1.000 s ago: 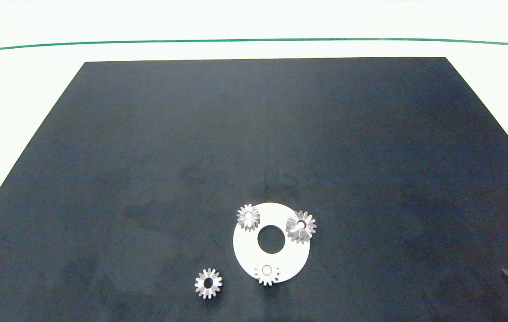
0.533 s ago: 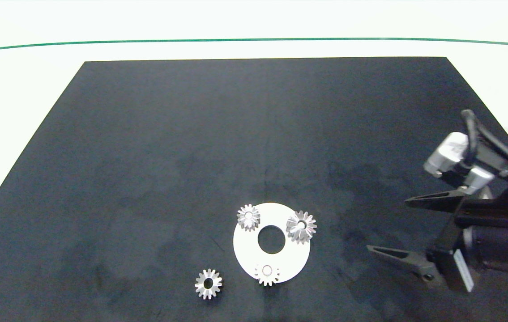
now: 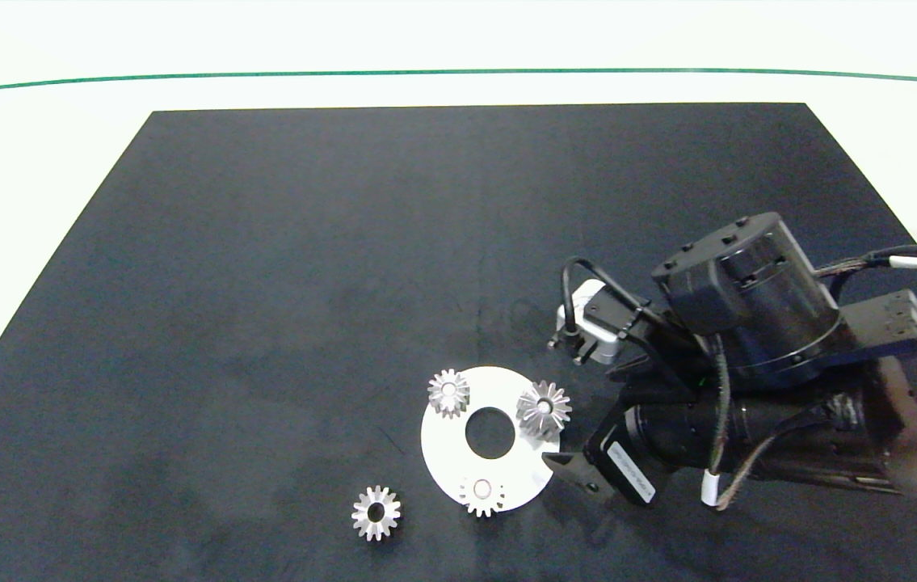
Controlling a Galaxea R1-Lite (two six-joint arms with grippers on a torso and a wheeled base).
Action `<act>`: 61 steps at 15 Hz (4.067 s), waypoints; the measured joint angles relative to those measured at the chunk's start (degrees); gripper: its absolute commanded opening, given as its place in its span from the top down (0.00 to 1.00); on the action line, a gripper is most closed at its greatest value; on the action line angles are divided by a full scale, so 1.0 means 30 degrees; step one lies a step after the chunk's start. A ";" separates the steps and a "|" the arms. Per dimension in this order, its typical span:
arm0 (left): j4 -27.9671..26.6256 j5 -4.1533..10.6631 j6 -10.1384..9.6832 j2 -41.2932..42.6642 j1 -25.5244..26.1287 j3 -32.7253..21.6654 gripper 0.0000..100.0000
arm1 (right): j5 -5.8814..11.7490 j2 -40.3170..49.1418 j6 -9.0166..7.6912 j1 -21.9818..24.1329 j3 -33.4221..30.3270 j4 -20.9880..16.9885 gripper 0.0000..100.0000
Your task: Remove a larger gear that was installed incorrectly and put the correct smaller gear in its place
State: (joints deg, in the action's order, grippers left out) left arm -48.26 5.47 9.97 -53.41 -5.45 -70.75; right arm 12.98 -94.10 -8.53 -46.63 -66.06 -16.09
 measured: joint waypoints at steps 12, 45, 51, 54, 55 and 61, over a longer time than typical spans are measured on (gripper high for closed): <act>0.0037 0.0004 0.0028 0.0520 0.0008 -0.0008 0.00 | 0.0394 -0.3824 -0.0004 -0.0240 -0.2979 -0.0264 0.06; 0.0150 -0.0024 0.0020 0.0715 0.0008 0.0000 0.00 | 0.0382 -0.3877 -0.0073 -0.0028 -0.3072 -0.0735 0.66; 0.0122 -0.0024 0.0028 0.0723 0.0016 0.0073 0.00 | 0.0382 -0.2308 -0.0146 -0.0463 -0.3320 -0.2389 0.66; 0.0122 -0.0037 0.0378 0.0723 0.0028 0.0118 0.00 | 0.0374 -0.0947 -0.0138 -0.0232 -0.3198 -0.2966 0.66; 0.0102 -0.0037 0.0443 0.0723 0.0028 0.0154 0.00 | 0.0382 -0.0577 -0.0122 -0.0020 -0.2832 -0.3060 0.66; 0.0085 -0.0053 0.0488 0.0723 0.0045 0.0203 0.00 | 0.0386 0.0605 -0.0114 0.0699 -0.2105 -0.3088 0.66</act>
State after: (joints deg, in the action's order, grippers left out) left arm -48.01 5.32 11.43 -51.24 -5.32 -70.14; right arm 14.14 -92.28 -8.87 -44.53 -72.38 -25.36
